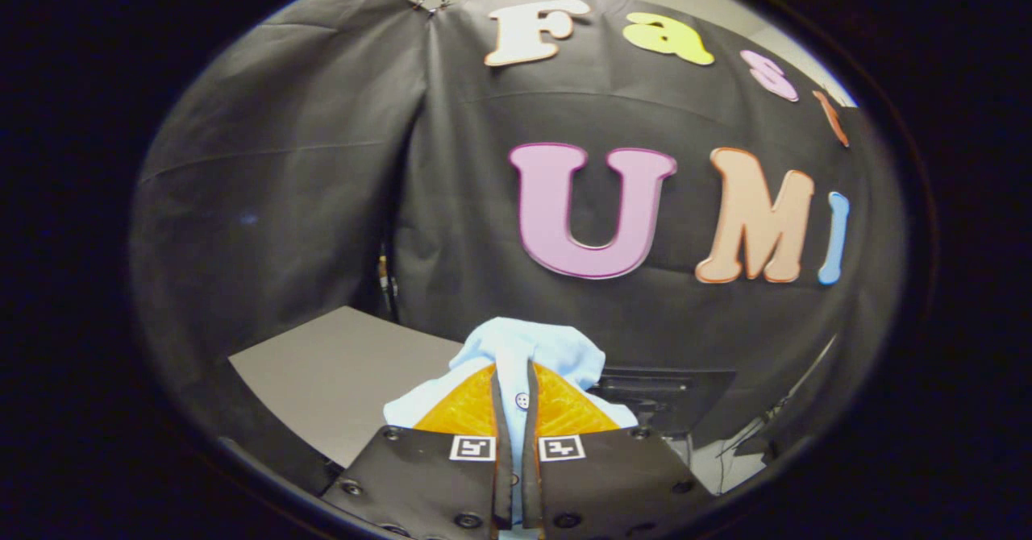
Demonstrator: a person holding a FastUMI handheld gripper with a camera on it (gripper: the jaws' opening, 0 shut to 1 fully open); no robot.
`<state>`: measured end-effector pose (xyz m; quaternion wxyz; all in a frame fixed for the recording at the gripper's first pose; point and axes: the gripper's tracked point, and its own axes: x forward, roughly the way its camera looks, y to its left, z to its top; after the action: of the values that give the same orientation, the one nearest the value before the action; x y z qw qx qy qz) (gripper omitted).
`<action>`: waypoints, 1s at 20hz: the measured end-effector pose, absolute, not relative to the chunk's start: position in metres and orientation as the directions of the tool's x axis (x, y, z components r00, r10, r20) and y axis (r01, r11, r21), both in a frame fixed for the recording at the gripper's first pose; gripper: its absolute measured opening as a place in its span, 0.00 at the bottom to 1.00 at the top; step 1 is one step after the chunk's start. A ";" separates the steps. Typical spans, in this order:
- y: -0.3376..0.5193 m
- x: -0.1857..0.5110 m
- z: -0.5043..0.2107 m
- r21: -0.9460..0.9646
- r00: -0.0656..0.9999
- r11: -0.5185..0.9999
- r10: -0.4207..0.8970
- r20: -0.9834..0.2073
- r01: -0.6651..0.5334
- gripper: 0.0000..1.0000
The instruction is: Put the clothes into the washing machine and then close the washing machine lid.
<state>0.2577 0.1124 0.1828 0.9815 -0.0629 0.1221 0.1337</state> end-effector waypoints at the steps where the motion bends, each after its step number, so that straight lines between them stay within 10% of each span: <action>1: 0.099 0.259 0.189 -0.086 0.947 0.965 0.223 -0.234 -0.248 0.05; 10: 0.028 0.273 0.218 -0.036 0.990 0.991 0.123 -0.064 -0.126 0.05; 20: 0.009 0.296 0.108 -0.075 0.985 0.995 0.059 -0.161 -0.072 0.05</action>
<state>0.2963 0.0091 0.1076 0.9955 -0.0405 0.0795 0.0327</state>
